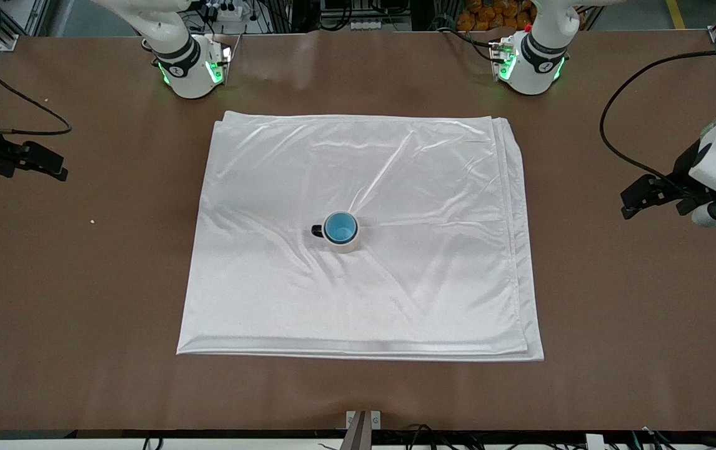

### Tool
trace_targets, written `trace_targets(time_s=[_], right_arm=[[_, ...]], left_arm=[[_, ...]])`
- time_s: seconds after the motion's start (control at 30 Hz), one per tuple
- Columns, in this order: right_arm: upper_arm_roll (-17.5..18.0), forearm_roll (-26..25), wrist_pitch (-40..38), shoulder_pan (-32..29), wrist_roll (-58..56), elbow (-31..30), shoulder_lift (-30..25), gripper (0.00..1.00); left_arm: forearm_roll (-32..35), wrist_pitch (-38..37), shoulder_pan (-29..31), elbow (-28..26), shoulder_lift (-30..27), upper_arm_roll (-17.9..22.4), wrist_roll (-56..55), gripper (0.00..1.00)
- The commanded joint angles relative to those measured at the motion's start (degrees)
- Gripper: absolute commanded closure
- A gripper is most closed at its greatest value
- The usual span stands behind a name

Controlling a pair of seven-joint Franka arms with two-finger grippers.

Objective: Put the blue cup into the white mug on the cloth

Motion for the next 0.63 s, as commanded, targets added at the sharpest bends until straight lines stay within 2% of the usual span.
trace_targets(time_s=[0.0,0.6], right_arm=[[0.61,-0.25,-0.25,-0.90,0.34,-0.76,-0.90,0.00],[0.61,-0.16,-0.42,-0.90,0.34,-0.76,-0.90,0.00]], left_arm=[[-0.26,0.42,0.12,-1.78,-2.37,-0.20,1.15,0.00],[0.53,-0.10,0.03,-1.70,-2.98,-0.56,1.24,0.00]])
